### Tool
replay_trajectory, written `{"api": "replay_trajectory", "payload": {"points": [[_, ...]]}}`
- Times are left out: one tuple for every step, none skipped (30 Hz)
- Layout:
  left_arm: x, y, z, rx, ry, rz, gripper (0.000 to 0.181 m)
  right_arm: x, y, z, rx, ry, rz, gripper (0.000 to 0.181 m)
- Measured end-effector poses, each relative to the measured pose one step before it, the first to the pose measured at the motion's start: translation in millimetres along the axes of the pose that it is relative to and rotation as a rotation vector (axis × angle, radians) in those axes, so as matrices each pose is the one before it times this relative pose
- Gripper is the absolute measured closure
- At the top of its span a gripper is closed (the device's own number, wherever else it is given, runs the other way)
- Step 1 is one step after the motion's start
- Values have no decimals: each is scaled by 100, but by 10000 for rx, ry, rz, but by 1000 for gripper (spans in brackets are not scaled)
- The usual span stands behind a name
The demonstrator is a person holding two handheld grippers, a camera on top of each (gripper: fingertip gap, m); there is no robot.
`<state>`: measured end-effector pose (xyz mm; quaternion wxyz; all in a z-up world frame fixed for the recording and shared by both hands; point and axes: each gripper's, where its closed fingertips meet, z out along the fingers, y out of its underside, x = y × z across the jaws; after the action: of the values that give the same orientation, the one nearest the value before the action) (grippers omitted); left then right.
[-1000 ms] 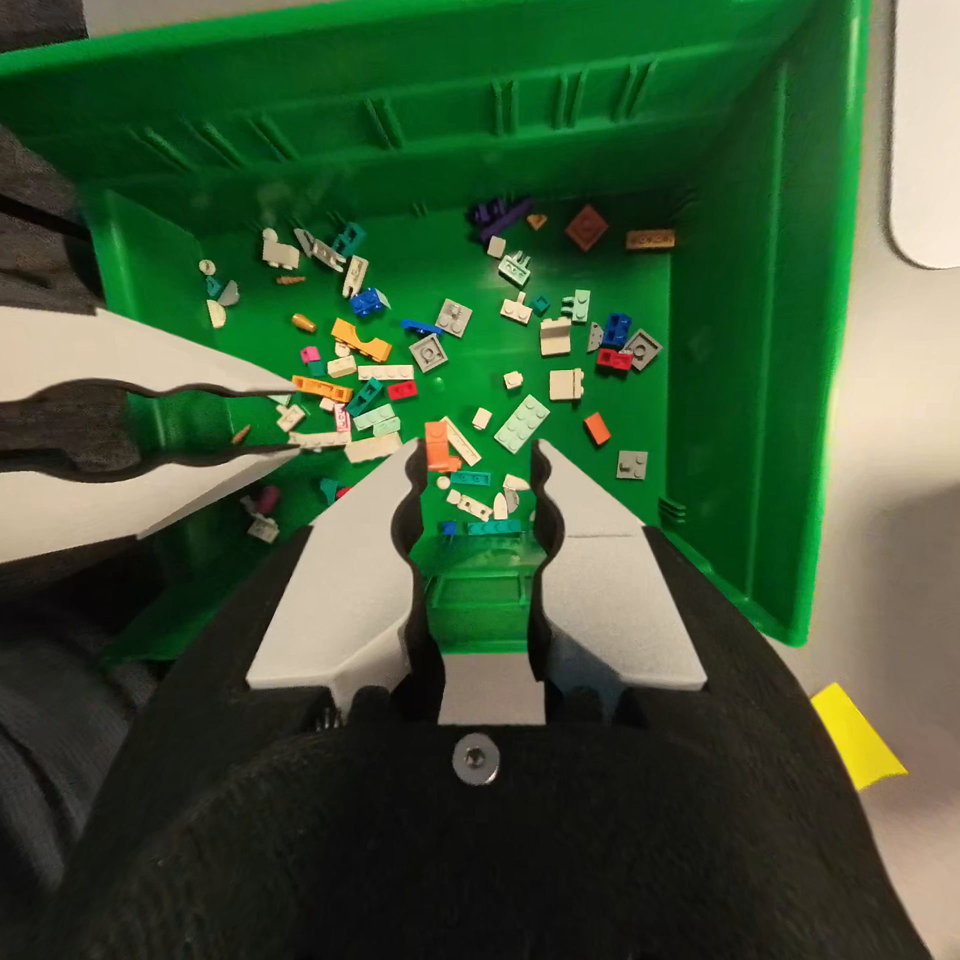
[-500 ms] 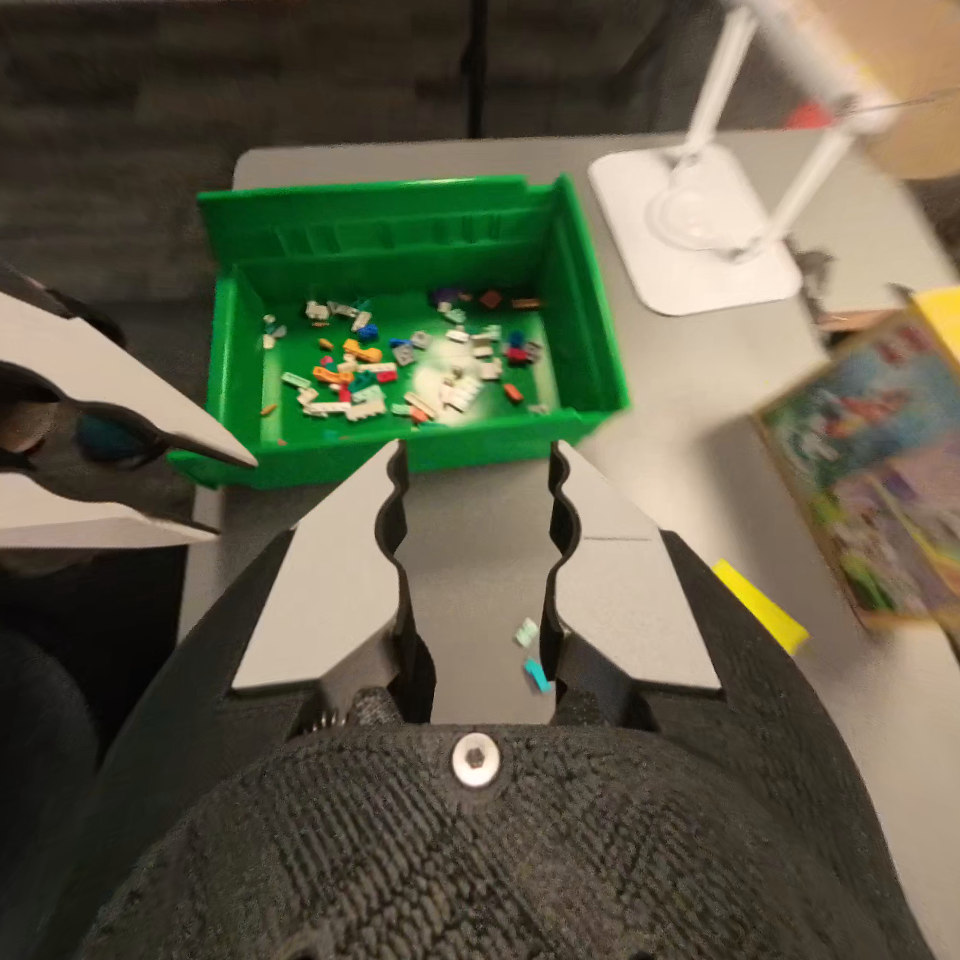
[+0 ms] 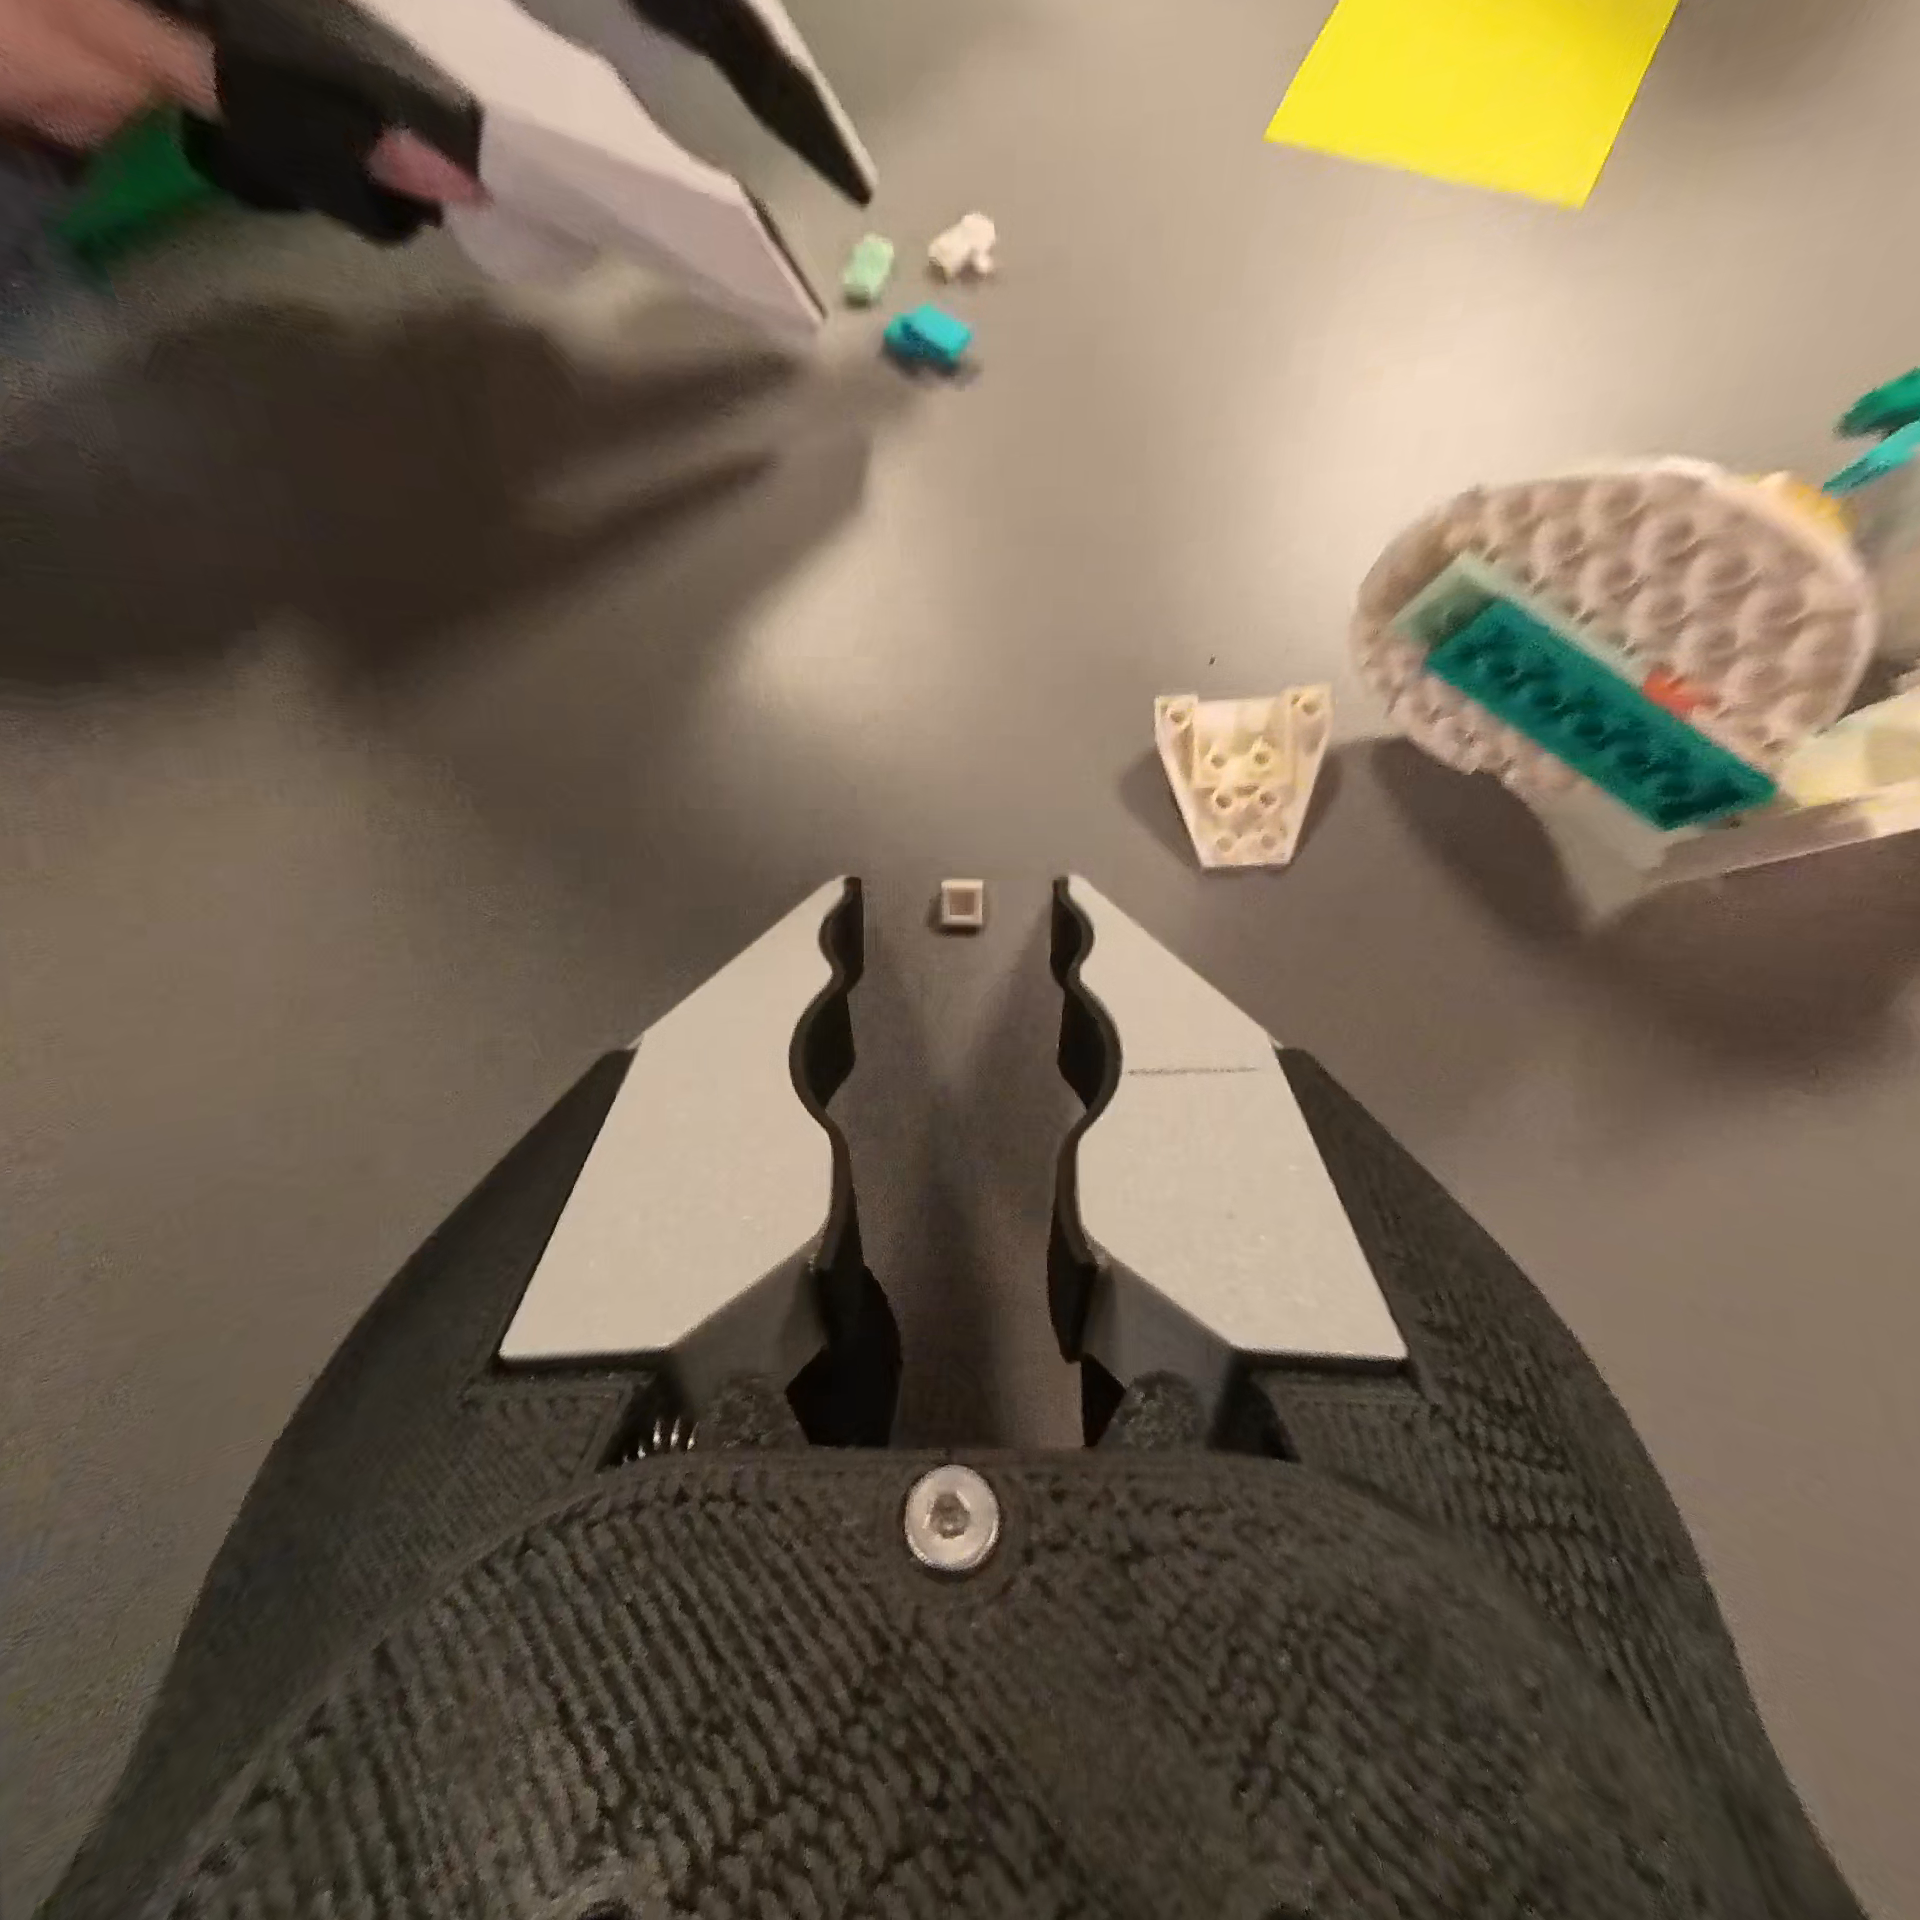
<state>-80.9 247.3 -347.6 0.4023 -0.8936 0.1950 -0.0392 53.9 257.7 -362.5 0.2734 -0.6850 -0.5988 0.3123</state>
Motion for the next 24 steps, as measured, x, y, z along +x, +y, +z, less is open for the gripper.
{"api": "replay_trajectory", "payload": {"points": [[-121, 237, 402, -95, 183, -28, 151, -48, -17, 158, 179, 2, -42, 150], [-224, 122, 347, -40, 96, 30, 151, -17, -113, 50, 133, -13, 11, 152], [-320, 174, 329, -97, 17, 58, 151, 69, 62, 74, -33, 8, 6, 152], [-239, 173, 317, -132, 41, 86, 151, 57, -25, 55, 18, 8, -22, 153], [27, 29, 295, -56, 178, 127, 152, -28, -41, 55, 27, -37, -33, 153], [149, -81, 291, 6, 207, 152, 152, -60, -13, 31, -10, -43, -47, 153], [43, -47, 297, -35, 112, 153, 153, -34, -6, 39, -21, -4, -65, 153], [167, -242, 183, 73, 167, 159, 156, -7, 7, 15, -25, 24, -90, 155], [31, -151, 194, -5, 73, 130, 158, -12, 15, 17, -19, 32, -106, 156], [-73, -119, 155, -28, 5, 67, 161, -15, 4, 31, -9, 25, -72, 157], [0, -88, 113, -49, 66, 32, 163, -7, 1, 11, -6, 20, -22, 158], [59, -17, 74, -75, 104, -12, 168, -7, 0, 10, -7, 23, -2, 158], [139, 21, 42, -86, 143, -71, 174, 4, 11, -5, -7, 20, 6, 159], [56, 62, -40, -129, 95, -132, 174, -28, 16, -22, -10, 7, 11, 159], [-59, 171, -150, -241, -6, -213, 175, -32, 44, -49, -16, 7, 4, 160], [-44, 104, -385, -216, -149, -106, 174, -4, 52, -47, -11, 32, -11, 160], [-23, -519, -912, 196, -350, -5, 174, 17, 62, -59, 6, 51, -14, 161], [106, -1041, -1534, 441, -391, -31, 174, 29, 60, -68, 17, 63, -4, 162], [-38, -1331, -2018, 566, -491, -84, 174, 41, 53, -60, 17, 68, 4, 163], [-264, -1350, -2347, 587, -563, -82, 174, 56, 44, -53, 3, 71, 13, 164], [-778, -1115, -2500, 492, -730, -76, 175, 44, 15, -12, -4, 63, 8, 165], [-1359, -633, -2479, 286, -876, -107, 175, 37, 13, 8, -5, 60, -6, 166], [-1705, -115, -2301, 121, -837, -165, 175, 51, 0, 8, -6, 69, -9, 167], [-1898, 370, -1958, -9, -738, -310, 174, 58, -6, 15, -6, 74, -9, 168]]}}
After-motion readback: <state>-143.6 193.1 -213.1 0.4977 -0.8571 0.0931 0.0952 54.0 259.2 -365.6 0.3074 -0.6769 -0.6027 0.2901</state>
